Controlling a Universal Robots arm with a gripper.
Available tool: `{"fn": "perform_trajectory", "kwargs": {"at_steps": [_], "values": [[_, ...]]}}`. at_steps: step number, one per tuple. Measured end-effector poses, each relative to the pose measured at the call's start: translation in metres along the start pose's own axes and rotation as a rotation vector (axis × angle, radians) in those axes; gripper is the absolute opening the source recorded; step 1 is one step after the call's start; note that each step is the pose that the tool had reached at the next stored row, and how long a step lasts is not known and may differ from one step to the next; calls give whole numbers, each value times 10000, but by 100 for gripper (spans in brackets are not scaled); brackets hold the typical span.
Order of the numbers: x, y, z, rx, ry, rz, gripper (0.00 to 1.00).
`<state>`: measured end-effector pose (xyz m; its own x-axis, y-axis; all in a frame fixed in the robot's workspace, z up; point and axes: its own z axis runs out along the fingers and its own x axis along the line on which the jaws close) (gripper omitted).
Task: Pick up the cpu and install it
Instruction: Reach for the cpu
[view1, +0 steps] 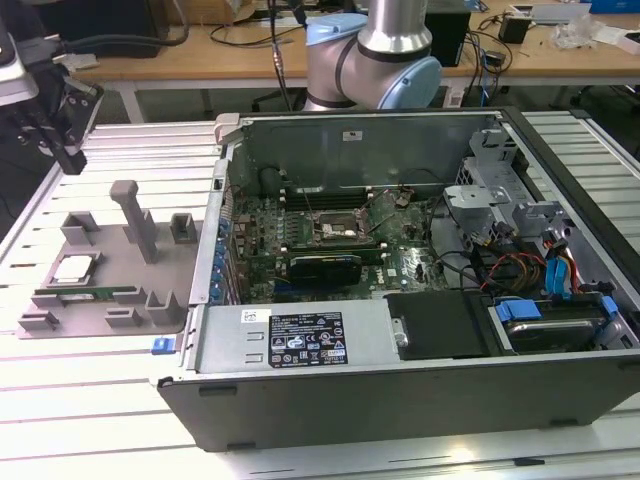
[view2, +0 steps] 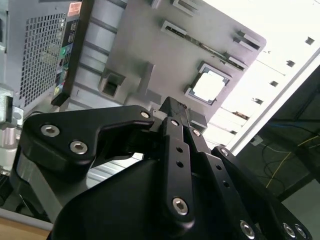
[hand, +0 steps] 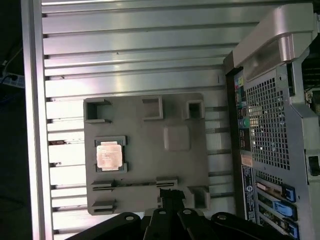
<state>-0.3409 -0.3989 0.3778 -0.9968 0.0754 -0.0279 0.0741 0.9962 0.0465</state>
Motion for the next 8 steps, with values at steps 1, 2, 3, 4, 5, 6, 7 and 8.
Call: {"fn": "perform_trajectory", "kwargs": {"at_steps": [1, 2, 3, 4, 5, 6, 7, 8], "values": [[40, -4, 22, 0, 0, 1, 11], [82, -8, 44, 0, 0, 0, 11], [108, -10, 59, 0, -1, 1, 11], [130, -13, 70, 0, 0, 1, 11], [179, -17, 93, -1, 0, 2, 11], [214, -20, 107, 0, 0, 1, 11], [238, -23, 116, 0, 0, 1, 11], [262, -25, 126, 0, 1, 1, 11]]}}
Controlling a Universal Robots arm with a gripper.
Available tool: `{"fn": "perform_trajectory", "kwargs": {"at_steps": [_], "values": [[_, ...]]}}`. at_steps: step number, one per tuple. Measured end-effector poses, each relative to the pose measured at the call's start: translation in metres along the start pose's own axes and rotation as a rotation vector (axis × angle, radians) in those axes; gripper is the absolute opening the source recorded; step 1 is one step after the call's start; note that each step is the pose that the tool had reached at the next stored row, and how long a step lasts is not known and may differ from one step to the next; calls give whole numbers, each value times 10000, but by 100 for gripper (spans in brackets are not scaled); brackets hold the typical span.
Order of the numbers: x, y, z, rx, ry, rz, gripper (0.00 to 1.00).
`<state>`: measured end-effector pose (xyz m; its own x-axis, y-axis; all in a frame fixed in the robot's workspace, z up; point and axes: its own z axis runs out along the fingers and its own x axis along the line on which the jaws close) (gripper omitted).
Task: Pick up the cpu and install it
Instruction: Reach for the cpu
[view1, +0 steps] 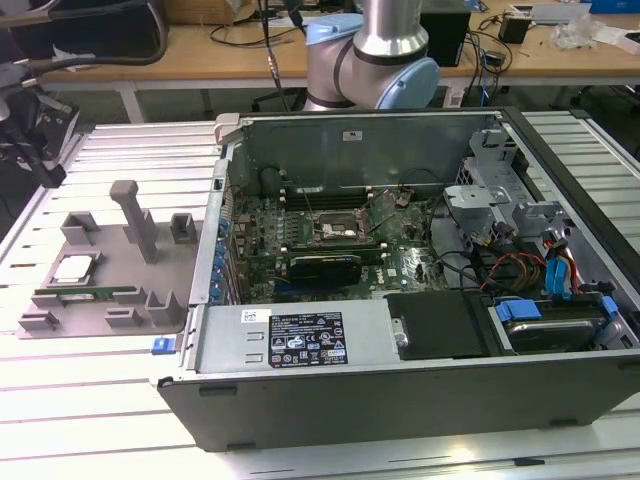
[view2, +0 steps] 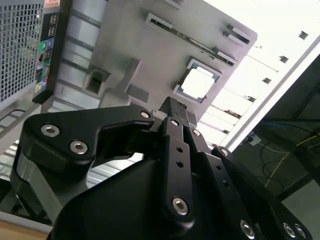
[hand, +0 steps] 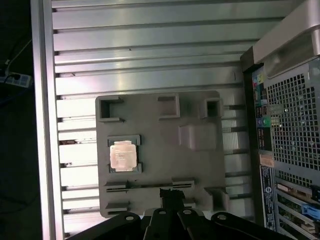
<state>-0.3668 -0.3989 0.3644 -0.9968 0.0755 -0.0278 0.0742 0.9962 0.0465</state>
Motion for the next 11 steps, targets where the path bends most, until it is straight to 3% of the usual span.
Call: {"fn": "perform_trajectory", "kwargs": {"at_steps": [7, 11], "values": [[161, -15, 81, -2, -2, 0, 11], [219, -24, 170, 0, 0, -1, 11]]}}
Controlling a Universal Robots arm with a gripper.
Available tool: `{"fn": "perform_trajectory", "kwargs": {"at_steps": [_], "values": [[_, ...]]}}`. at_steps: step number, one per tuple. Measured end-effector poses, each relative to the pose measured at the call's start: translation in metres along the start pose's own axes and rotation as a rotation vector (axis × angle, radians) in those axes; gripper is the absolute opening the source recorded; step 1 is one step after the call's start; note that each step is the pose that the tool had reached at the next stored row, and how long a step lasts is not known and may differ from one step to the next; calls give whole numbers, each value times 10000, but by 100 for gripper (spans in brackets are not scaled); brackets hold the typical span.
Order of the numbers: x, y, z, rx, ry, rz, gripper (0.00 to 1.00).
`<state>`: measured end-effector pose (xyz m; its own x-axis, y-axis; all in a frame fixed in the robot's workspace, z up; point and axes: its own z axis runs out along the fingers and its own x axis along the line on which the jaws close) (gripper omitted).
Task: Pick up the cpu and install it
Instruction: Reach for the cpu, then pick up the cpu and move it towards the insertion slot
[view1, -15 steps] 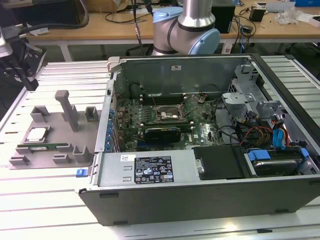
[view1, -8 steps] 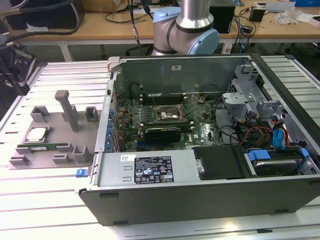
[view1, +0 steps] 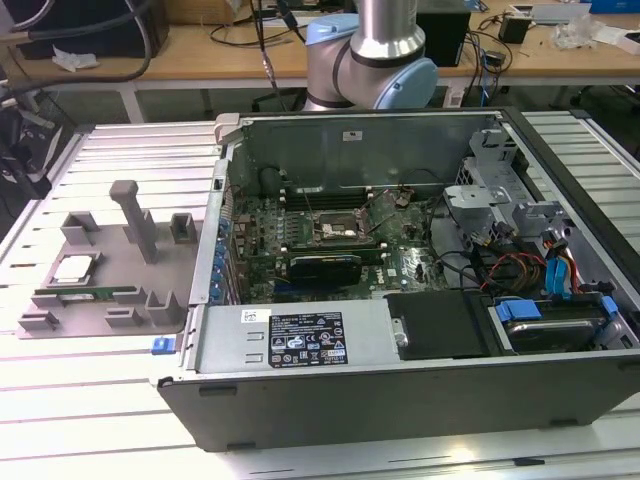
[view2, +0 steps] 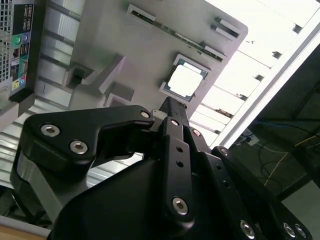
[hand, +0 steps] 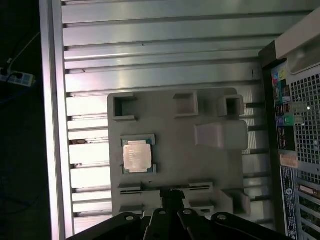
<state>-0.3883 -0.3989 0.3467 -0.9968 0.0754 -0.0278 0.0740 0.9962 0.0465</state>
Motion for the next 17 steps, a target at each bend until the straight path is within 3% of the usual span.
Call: {"fn": "perform_trajectory", "kwargs": {"at_steps": [12, 17], "values": [[23, 72, 283, 2, -5, 95, 11], [24, 73, 291, 0, -5, 100, 11]]}}
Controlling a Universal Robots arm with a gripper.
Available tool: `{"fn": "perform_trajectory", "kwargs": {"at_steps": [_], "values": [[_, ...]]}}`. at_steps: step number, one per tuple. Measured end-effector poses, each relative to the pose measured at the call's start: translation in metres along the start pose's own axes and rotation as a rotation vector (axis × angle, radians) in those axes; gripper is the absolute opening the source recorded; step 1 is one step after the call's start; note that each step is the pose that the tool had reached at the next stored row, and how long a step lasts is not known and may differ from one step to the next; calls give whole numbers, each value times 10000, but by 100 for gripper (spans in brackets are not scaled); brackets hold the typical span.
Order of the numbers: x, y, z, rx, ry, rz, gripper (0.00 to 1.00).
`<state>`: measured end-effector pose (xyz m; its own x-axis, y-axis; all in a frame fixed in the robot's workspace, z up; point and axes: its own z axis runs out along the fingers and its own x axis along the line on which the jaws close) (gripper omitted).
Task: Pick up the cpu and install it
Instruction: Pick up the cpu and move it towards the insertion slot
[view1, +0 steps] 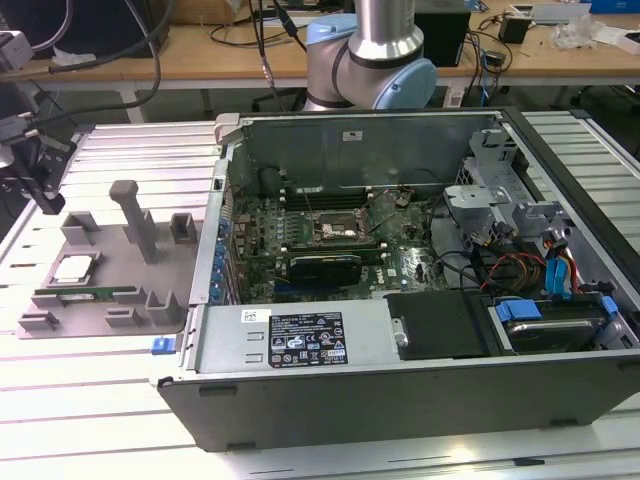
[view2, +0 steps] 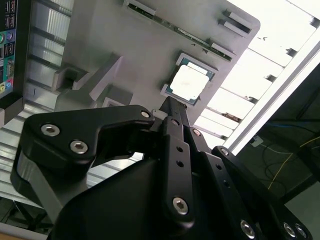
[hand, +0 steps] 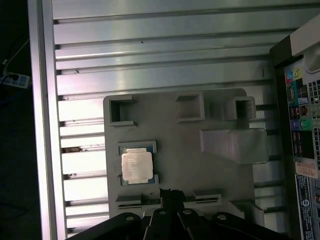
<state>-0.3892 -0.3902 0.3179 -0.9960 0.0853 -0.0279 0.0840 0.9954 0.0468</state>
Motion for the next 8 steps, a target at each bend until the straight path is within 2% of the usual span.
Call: {"fn": "perform_trajectory", "kwargs": {"at_steps": [8], "values": [[0, 0, 1, -2, -1, 0, 11]]}}
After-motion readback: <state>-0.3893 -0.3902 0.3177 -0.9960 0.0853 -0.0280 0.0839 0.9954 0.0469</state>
